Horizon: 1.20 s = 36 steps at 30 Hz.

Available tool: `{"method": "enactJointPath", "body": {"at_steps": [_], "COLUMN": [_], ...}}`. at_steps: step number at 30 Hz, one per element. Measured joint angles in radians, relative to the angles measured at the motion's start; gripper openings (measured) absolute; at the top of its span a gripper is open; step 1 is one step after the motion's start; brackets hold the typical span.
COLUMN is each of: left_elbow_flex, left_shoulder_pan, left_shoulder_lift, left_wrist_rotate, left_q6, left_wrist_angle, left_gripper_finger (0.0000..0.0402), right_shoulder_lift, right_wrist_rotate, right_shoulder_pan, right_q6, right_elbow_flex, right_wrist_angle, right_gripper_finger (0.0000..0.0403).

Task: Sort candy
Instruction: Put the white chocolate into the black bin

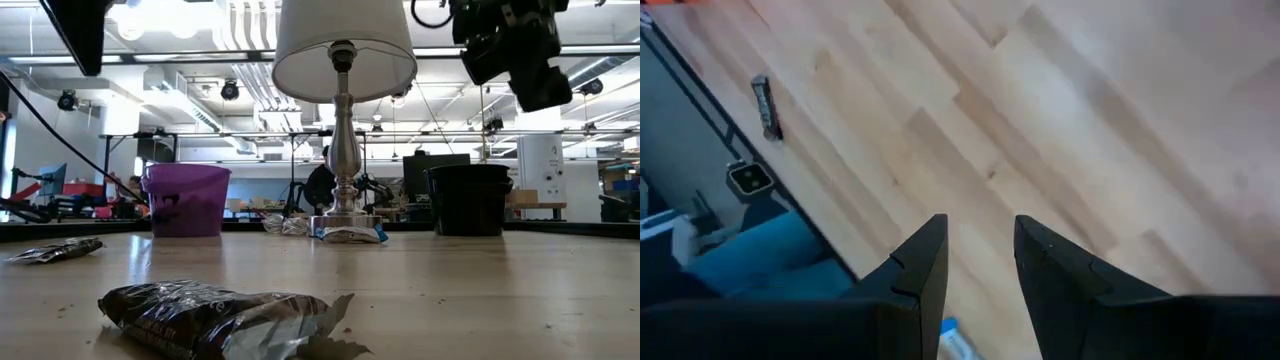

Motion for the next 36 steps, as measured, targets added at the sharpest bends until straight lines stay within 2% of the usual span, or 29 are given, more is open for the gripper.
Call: {"method": "enactJointPath", "body": {"at_steps": [3, 8, 16, 27, 32, 36], "left_elbow_flex": [-0.034, -0.081, -0.142, -0.158, -0.156, -0.156], "left_shoulder_pan": [0.038, 0.093, 0.172, 0.206, 0.205, 0.205], "left_shoulder_lift": [-0.02, -0.057, -0.104, -0.15, -0.176, -0.199], "left_wrist_rotate": [-0.008, -0.049, -0.139, -0.19, -0.19, -0.191], "left_q6": [0.04, 0.144, 0.286, 0.427, 0.464, 0.493], "left_wrist_angle": [0.001, 0.001, 0.008, 0.018, 0.02, 0.03], "left_gripper_finger": [0.0111, 0.0105, 0.0098, 0.0098, 0.0097, 0.0097], "right_shoulder_lift": [-0.005, -0.006, -0.006, 0.005, 0.027, 0.063], "right_wrist_rotate": [0.005, 0.137, 0.249, 0.261, 0.217, 0.206], "right_shoulder_pan": [0.076, 0.233, 0.501, 0.814, 0.876, 0.923], "right_q6": [0.1, 0.273, 0.439, 0.682, 0.844, 0.869], "right_elbow_flex": [0.0, 0.0, 0.0, 0.0, 0.0, 0.0], "right_wrist_angle": [0.0, 0.0, 0.002, 0.006, 0.009, 0.049], "right_gripper_finger": [0.0107, 0.0107, 0.0107, 0.0107, 0.0118, 0.014]}}
